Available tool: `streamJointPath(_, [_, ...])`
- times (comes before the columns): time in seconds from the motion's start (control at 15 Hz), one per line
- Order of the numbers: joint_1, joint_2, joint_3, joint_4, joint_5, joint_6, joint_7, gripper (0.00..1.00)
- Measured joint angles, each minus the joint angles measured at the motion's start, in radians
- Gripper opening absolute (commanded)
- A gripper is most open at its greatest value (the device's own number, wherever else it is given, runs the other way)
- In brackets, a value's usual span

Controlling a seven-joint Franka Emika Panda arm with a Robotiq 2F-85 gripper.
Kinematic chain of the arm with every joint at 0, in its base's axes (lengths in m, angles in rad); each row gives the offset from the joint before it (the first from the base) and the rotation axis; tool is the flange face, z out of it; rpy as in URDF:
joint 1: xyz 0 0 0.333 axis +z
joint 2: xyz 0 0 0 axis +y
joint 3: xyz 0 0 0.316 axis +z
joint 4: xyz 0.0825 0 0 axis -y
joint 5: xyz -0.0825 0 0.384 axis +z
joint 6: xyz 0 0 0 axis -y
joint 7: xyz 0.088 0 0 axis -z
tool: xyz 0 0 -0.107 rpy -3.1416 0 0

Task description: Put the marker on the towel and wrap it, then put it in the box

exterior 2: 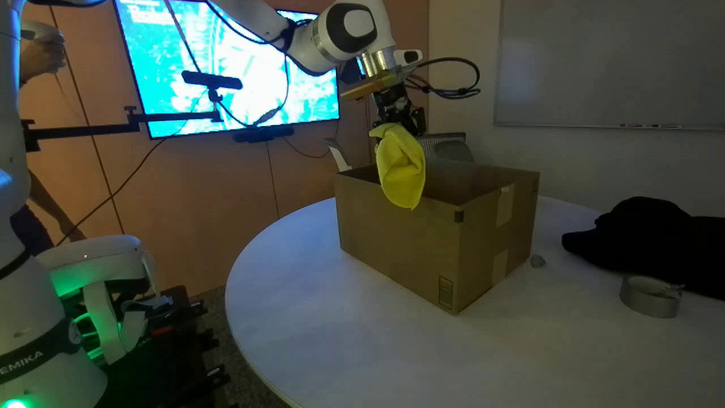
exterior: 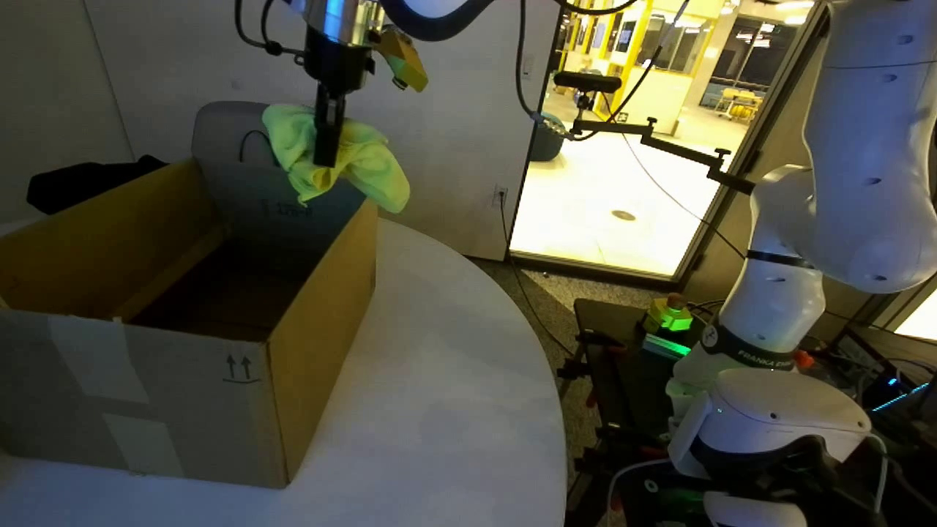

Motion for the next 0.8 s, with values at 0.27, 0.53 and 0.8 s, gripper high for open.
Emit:
streamJointPath(0.27, [0.04,0.172,0.007,0.182,0.0,-0.017,0.039,0.0])
streamJointPath(0.53, [0.076,0.353,0.007,0.351,0.0,-0.05,0.08,0.0])
streamJointPath(0.8, [0.11,0.517,0.007,0.512,0.0,-0.122,0.094,0.26])
